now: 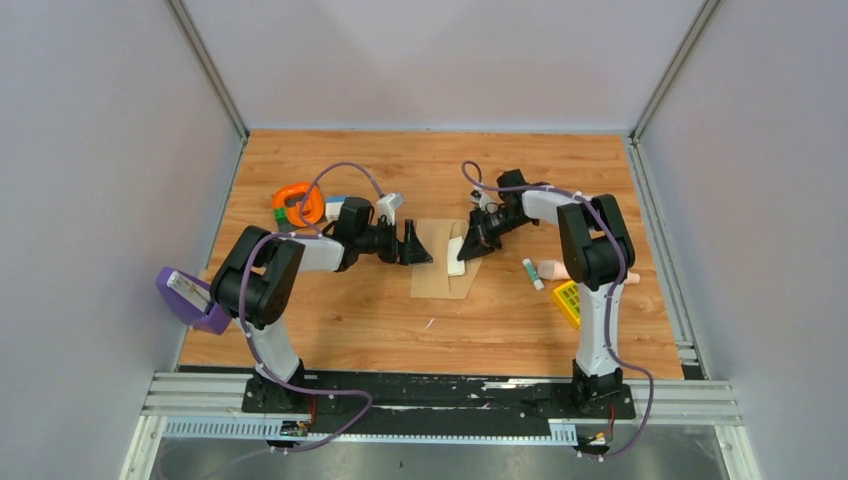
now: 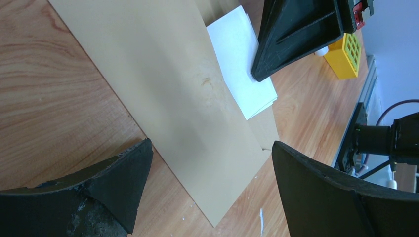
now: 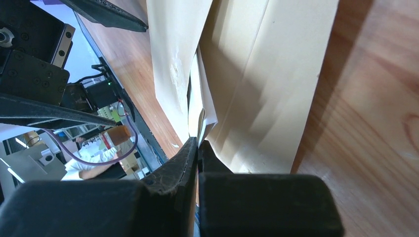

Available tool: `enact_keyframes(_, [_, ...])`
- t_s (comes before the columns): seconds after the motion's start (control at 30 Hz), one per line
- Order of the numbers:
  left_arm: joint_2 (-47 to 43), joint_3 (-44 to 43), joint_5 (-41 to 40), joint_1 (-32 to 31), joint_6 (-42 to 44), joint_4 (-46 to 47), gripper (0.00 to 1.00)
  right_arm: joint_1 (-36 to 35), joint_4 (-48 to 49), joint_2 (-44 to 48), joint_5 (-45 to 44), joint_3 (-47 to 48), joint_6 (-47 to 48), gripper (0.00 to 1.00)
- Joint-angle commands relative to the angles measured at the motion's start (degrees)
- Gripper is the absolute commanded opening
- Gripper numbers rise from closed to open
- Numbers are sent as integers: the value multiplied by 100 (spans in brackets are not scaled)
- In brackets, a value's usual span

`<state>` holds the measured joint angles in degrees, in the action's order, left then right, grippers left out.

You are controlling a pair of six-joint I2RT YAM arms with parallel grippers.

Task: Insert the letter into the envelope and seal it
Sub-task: Place the letter in the envelope.

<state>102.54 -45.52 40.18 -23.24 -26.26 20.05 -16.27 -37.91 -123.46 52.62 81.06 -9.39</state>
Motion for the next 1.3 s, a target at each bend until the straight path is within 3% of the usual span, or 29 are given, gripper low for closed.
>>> enact_keyframes(0.0, [10,-3,-59,-65,86,-274,100,-158,238,-38,112,7,-124,1])
enact_keyframes(0.33, [-4,-1,-42,-91,92,-260,100,-252,254,-104,20,15,-136,4])
enact_keyframes(0.8, [-65,16,-47,-93,110,-265,100,-245,-79,224,-672,280,234,30])
enact_keyframes(1.27, [-86,25,-53,-93,104,-256,100,-251,-304,637,-1207,444,459,34])
